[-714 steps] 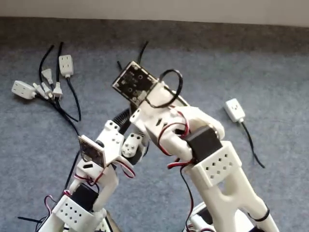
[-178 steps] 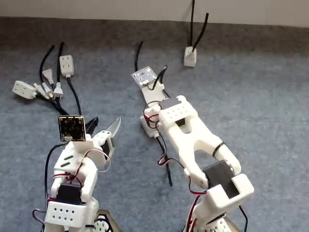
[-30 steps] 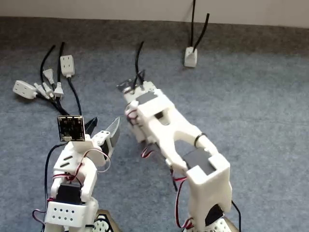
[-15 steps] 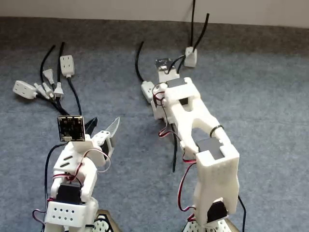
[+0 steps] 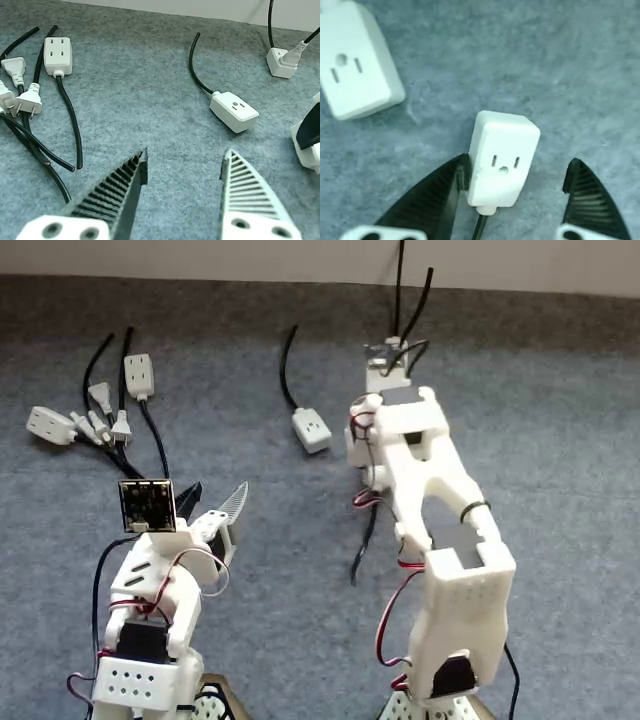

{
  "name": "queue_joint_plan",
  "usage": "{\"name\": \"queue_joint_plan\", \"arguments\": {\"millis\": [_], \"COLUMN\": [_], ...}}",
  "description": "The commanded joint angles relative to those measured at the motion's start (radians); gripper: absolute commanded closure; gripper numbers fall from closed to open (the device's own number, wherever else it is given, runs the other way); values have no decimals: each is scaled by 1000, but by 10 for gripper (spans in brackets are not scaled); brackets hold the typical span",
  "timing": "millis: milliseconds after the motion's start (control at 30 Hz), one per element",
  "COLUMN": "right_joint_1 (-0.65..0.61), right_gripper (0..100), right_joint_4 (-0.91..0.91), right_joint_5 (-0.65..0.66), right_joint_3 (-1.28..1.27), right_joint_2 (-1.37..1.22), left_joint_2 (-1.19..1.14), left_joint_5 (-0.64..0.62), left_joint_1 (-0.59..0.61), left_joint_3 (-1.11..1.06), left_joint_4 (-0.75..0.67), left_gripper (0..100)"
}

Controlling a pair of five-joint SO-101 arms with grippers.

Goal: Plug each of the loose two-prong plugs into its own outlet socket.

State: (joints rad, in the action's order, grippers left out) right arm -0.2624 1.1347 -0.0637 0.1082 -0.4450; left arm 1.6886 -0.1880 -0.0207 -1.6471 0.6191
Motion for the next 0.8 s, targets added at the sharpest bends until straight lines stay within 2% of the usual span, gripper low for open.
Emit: {"name": "queue_joint_plan", "arguments": {"millis": [0,167,500,767], "right_joint_1": [79,125,321,418], "right_gripper": [699,699,699,699], "right_joint_4": [-38,-50,-44,229], "right_joint_5": [5,87,94,94], "right_joint_3": [48,45,51,191], "right_joint_2": [68,68,76,76], "left_joint_2": [7,7,7,7], "left_joint_5": [3,3,3,3], "left_joint_1": [-18,-16,-18,-18], "left_joint_3": [8,8,8,4], "left_joint_4": [-34,-34,-35,-51], "left_gripper": [752,752,752,752]}}
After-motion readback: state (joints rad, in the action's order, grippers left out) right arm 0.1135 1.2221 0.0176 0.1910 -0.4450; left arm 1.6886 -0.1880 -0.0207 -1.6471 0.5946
